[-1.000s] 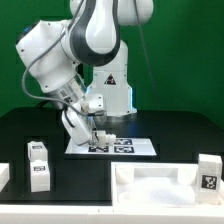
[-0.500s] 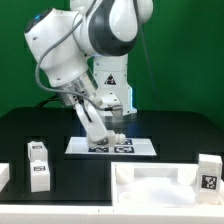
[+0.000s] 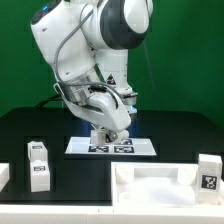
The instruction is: Assemble square table
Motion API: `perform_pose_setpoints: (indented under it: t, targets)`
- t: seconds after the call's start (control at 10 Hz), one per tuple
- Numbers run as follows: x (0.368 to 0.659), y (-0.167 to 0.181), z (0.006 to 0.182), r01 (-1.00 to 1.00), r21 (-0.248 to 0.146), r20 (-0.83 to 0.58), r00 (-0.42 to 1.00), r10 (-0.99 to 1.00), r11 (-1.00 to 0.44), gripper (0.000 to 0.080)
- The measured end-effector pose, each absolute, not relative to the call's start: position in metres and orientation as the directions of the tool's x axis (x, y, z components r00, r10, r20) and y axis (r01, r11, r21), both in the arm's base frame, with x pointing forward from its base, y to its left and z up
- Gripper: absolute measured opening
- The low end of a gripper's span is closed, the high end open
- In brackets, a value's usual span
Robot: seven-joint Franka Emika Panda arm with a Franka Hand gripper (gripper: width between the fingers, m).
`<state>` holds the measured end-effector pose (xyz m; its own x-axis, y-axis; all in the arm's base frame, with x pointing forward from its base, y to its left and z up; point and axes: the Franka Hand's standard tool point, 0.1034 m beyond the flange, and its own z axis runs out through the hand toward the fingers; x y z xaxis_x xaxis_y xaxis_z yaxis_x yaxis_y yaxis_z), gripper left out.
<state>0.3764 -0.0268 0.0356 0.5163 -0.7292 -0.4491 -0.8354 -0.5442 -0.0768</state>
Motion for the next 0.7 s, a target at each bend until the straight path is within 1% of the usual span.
perform_pose_setpoints:
  t: [0.1, 0.3, 0.4, 0.5, 0.6, 0.7]
  targets:
    - [0.378, -0.028, 0.035, -0.791, -0.112, -0.437, 0.583, -0.685, -0.601, 0.0281]
    - [0.401, -0.026, 0.033, -0.62, -0.206, -0.351, 0.769, -0.535, -0.757, 0.0281]
    - [0.407, -0.025, 0.027, -0.551, -0.229, -0.331, 0.819, -0.468, -0.803, 0.0281]
    - [0.404, -0.028, 0.018, -0.512, -0.236, -0.308, 0.846, -0.436, -0.826, 0.0281]
    - [0.395, -0.029, 0.012, -0.498, -0.238, -0.31, 0.853, -0.42, -0.834, 0.0281]
    - [0.39, -0.031, 0.011, -0.507, -0.239, -0.323, 0.846, -0.425, -0.828, 0.0281]
